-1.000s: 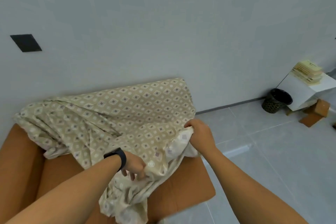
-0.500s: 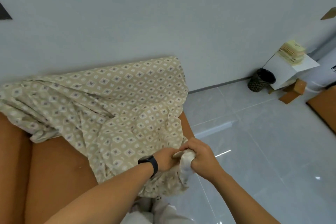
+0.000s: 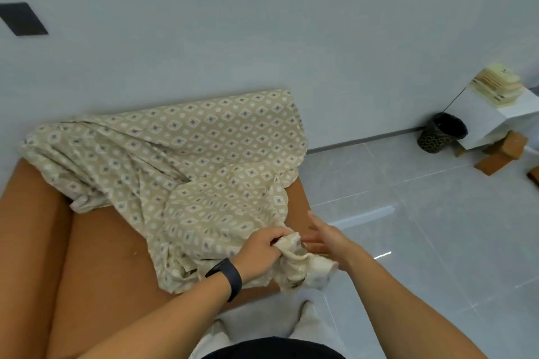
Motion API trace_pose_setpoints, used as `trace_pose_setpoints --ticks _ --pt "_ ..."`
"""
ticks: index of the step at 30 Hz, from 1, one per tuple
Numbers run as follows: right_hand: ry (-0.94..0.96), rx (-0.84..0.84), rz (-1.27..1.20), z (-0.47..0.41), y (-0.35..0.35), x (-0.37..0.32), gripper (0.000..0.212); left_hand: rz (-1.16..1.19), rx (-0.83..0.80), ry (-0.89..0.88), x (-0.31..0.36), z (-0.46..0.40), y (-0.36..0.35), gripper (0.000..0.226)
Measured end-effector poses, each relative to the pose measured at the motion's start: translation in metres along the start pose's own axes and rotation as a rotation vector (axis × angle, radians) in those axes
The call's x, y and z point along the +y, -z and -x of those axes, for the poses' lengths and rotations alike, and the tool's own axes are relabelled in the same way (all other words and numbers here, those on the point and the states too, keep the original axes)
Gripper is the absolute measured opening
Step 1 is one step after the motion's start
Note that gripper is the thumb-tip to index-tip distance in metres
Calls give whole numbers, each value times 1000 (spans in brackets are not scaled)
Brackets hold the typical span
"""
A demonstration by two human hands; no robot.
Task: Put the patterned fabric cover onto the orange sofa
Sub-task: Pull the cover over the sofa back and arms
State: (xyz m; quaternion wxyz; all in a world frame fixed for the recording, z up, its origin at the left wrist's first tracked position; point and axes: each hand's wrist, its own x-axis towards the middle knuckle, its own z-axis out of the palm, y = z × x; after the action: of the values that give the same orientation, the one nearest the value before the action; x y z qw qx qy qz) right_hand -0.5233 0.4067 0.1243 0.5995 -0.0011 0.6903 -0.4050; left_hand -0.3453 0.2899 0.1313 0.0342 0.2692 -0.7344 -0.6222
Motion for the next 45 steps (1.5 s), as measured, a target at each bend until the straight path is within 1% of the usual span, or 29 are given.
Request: trace_pose_setpoints --ticks 3,5,7,9,11,12,14,15,16,18,19,21,22,24,26,27,28,29,31,33,35,36,37,39,40,41,42,43,45 --pt "-103 -112 163 -12 -4 -6 52 -30 7 34 16 0 -27 33" --pt "-78 -75 229 -23 2 -5 38 -18 9 65 21 -1 -49 45" --pt "34 4 220 -28 9 -4 27 8 7 97 21 0 -62 49" --pt "215 94 153 -25 18 -6 9 -11 48 147 16 1 -67 58" --pt "376 126 181 -19 28 -7 16 -7 156 233 12 -4 -69 63" --pt "427 82 212 -15 33 -3 21 6 255 275 15 -8 -70 56" --pt "507 -71 267 -4 36 3 34 27 453 349 23 -21 -70 28" --pt "527 -139 313 2 37 5 39 59 482 401 29 -29 -70 27" --pt "527 -191 368 5 38 6 41 107 468 463 36 -38 -69 41" --pt "534 -276 447 11 39 6 34 124 342 624 43 -56 -69 65" --pt "544 -288 459 14 41 3 29 76 241 690 43 -63 -70 62" --pt "554 -270 443 17 46 -2 22 -39 41 762 45 -69 -75 26" --pt "543 -246 423 18 50 -4 22 -51 11 758 45 -71 -78 11" --pt "459 -170 396 17 60 -9 28 0 72 683 43 -77 -82 19" --pt "375 -21 362 5 67 -12 34 117 175 545 45 -80 -83 14" --pt "332 64 343 -4 69 -11 38 160 177 486 47 -79 -83 22" --pt "281 111 305 -12 71 -11 44 165 128 441 48 -75 -83 32" --pt "210 118 250 -20 68 -11 49 152 43 401 49 -69 -80 35" --pt "65 97 124 -32 62 -10 51 87 -155 339 49 -58 -78 25" --pt "64 136 102 -36 48 -14 29 61 -347 346 47 -46 -65 16" --pt "181 161 102 -36 34 -20 15 66 -418 400 51 -38 -49 11" --pt "249 113 86 -34 26 -23 15 58 -341 405 51 -37 -41 14" --pt "312 39 67 -32 19 -26 17 45 -183 390 49 -39 -33 19" --pt "416 -124 83 -23 6 -29 18 28 286 310 45 -48 -19 21" --pt "458 -190 122 -18 2 -29 17 30 441 298 43 -56 -12 21" --pt "497 -240 168 -14 -2 -28 17 32 476 324 44 -63 -5 24" --pt "532 -275 211 -10 -5 -28 18 13 406 389 45 -70 0 32" --pt "561 -291 257 -8 -6 -27 21 -25 289 474 46 -76 2 39" --pt "571 -293 314 -5 -3 -24 25 -91 79 615 48 -83 0 37"
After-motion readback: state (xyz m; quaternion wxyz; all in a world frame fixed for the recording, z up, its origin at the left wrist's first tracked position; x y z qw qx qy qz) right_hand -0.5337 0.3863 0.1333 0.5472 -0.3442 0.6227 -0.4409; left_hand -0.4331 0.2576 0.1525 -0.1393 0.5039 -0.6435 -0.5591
